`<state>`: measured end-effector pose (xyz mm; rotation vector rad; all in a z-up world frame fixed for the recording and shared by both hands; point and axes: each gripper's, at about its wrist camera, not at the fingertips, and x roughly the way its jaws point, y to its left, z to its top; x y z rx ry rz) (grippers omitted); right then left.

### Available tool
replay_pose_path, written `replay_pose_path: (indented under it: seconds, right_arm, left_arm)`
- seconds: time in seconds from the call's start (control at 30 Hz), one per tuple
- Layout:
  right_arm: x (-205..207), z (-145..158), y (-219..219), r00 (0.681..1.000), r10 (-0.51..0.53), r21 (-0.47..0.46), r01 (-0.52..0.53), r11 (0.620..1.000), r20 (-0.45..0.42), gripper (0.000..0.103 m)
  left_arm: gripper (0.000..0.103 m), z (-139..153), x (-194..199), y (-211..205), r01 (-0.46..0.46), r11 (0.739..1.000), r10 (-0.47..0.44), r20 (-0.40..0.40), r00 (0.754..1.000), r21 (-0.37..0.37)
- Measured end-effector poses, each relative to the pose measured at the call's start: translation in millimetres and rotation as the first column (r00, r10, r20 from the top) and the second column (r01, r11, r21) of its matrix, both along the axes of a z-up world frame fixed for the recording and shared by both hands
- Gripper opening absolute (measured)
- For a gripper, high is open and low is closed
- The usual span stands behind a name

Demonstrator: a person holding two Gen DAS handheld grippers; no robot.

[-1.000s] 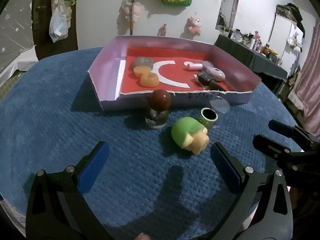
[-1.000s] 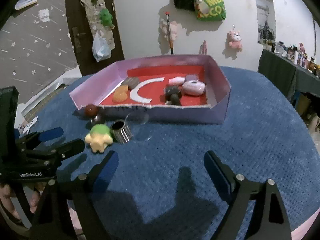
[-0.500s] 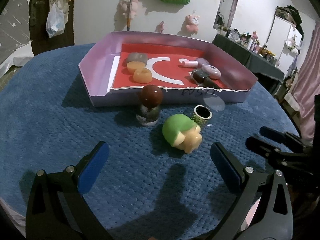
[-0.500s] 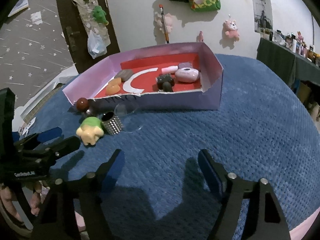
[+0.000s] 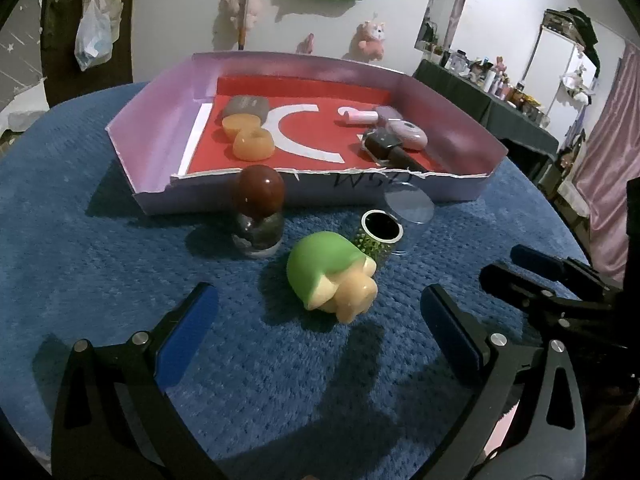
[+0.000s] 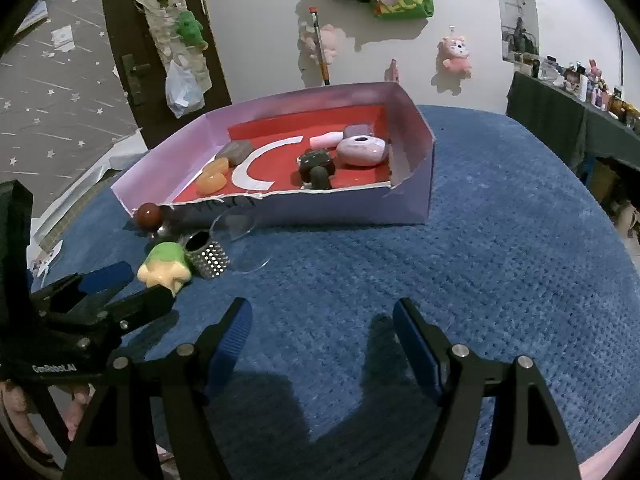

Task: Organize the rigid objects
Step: 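Reach the left gripper to the green mushroom figure while the right gripper reaches the clear cup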

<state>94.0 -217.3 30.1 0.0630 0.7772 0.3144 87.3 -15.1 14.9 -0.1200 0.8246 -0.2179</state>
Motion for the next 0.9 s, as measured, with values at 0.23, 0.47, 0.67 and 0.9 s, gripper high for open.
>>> replay_pose_path:
  seconds: [0.23,0.47,0.67,0.9]
  right_arm:
    - [10,1,4,1.0,0.01,0.0,-0.01,1.0,-0.014,0.076]
    - [28,3,21,0.998,0.058,0.005,-0.058,0.998,-0.024,0.076]
    - [43,0,39,0.995,0.086,-0.008,-0.086,0.996,-0.041,0.076]
    - [56,-1,59,0.992,0.111,-0.035,-0.113,0.993,-0.058,0.076]
  left_arm:
    - [0.103,-6,6,3,-0.015,1.0,0.015,-0.001,1.0,0.025]
    - [0.103,-6,3,29,-0.069,0.998,0.069,0.003,0.998,0.01]
    - [0.102,-7,1,31,-0.073,0.997,0.073,0.003,0.997,0.011]
    - [0.102,-6,2,15,-0.007,1.0,0.008,0.011,1.0,-0.01]
